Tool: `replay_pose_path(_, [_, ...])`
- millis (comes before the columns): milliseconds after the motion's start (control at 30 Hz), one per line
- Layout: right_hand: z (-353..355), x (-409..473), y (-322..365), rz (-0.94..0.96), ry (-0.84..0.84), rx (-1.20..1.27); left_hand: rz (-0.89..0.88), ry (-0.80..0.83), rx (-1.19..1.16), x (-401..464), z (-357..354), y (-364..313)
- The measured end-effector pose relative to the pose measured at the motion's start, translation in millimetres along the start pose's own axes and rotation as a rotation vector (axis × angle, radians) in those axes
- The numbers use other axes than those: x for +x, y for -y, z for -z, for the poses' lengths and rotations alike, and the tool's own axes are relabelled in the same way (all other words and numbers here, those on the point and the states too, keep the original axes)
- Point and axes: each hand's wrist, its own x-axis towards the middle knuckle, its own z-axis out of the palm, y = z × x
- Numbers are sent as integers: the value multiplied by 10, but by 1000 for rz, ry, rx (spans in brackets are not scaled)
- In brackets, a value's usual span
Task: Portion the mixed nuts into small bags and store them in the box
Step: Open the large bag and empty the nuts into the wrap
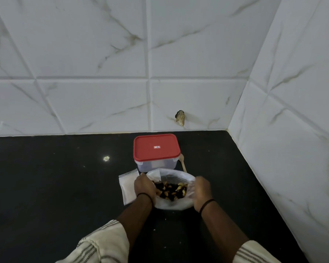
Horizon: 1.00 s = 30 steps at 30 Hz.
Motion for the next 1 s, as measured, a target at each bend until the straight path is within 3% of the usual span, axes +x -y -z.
replay_pose_path(67, [137,18,33,-74,21,80,-20,106,-30,70,25,-44])
replay_pose_path(200, [312,86,33,-209,100,151,140,191,-192,119,25,-111])
replay_pose_path(333, [468,216,-41,-283,266,-36,141,237,-99,139,9,-210])
replay_pose_path(500, [506,177,139,322,92,-1156,76,312,31,175,-33,-249])
replay_pose_path(567, [411,98,170,576,7,-1136,69,336,50,155,-73,-278])
replay_pose_path(633, [260,13,172,732,133,-1009,53,364,70,127,-127,-298])
replay_pose_path(700, [92,-38,91,797,300,-1076,10,404,112,106,-190,-328])
replay_pose_path(833, [-79,16,-142,945,233,-1237,-75,485,143,43,-254,-411])
replay_pose_path(900, [-76,-17,-153,904,175,-1143,-235,481,306,110,-272,-398])
replay_pose_path(1000, [-38,-18,-127,850,82,-1086,-397,349,632,182,-239,-269])
